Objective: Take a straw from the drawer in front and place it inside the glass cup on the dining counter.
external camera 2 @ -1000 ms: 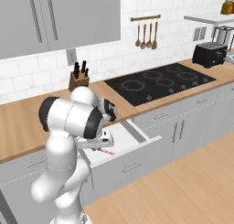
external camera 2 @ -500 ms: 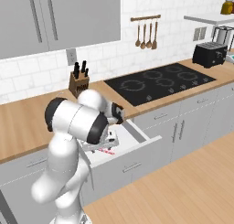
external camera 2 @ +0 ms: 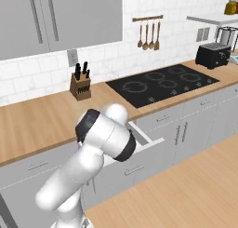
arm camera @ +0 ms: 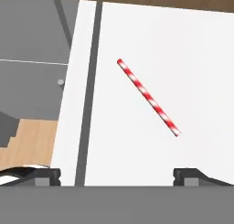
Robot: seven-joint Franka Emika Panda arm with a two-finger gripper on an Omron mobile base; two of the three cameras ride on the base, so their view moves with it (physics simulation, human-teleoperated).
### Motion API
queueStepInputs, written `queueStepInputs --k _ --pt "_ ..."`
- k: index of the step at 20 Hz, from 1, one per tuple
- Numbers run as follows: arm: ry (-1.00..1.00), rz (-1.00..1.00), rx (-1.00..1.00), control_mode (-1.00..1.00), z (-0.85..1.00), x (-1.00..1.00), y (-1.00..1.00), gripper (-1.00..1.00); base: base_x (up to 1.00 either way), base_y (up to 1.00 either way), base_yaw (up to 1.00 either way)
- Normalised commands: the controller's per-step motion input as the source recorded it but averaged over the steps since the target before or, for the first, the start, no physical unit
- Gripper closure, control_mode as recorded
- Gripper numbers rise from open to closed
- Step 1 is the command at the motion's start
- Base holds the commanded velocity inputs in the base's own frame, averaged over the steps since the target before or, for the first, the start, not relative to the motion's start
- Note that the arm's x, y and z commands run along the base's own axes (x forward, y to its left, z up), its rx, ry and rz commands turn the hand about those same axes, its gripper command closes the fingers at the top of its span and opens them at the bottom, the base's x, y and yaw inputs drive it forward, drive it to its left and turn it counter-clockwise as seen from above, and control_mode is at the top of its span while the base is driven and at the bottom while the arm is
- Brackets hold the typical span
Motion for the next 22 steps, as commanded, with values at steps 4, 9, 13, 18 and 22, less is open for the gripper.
queueStepInputs --k 4,9,13,18,22 --pt "0.30 0.16 -0.14 -1.00 0.00 0.62 0.14 -1.00 0.00 0.00 0.00" --pt "0.36 0.06 -0.22 -1.00 0.02 0.66 0.05 -1.00 0.00 0.00 0.00" --pt "0.27 0.01 -0.16 -1.00 0.25 0.61 -0.02 -1.00 0.00 0.00 0.00" --pt "0.16 0.00 -0.04 -1.00 0.44 0.67 -0.22 -1.00 0.00 0.00 0.00" --pt "0.05 0.00 0.01 -1.00 0.57 0.69 -0.47 -1.00 0.00 0.00 0.00"
